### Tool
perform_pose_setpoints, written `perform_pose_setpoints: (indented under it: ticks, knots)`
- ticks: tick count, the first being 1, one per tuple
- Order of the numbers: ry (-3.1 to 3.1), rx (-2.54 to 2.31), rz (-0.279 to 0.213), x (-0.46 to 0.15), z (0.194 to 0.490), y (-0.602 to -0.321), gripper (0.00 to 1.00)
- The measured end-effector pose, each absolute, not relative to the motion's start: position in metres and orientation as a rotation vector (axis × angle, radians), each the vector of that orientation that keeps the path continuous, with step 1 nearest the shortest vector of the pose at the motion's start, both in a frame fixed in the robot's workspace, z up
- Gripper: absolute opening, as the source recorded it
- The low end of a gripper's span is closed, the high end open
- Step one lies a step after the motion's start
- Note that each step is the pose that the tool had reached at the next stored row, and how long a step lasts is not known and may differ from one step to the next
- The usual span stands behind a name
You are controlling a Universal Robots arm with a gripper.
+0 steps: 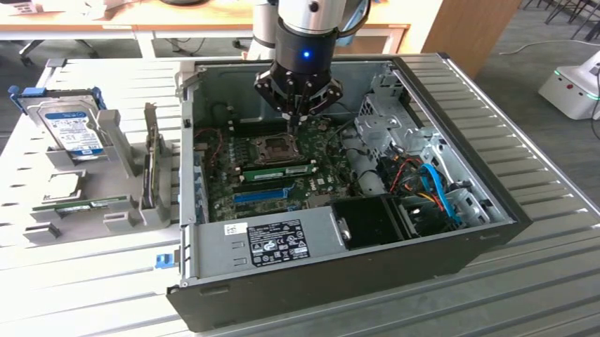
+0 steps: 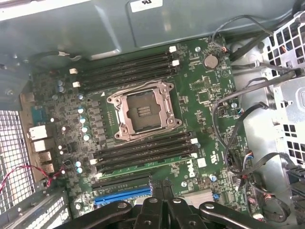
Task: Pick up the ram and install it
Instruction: 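Press down the ram until it locks into place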
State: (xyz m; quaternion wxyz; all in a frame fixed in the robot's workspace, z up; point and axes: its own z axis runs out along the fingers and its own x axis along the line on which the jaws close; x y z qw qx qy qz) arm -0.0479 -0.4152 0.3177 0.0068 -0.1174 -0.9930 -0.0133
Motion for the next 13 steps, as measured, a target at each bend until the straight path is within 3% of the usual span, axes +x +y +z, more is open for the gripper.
perform_pose_setpoints:
  ticks: [13]
  knots:
    - [-3.121,-0.187,-0.040,-0.0480,0.3177,-0.4152,0.11]
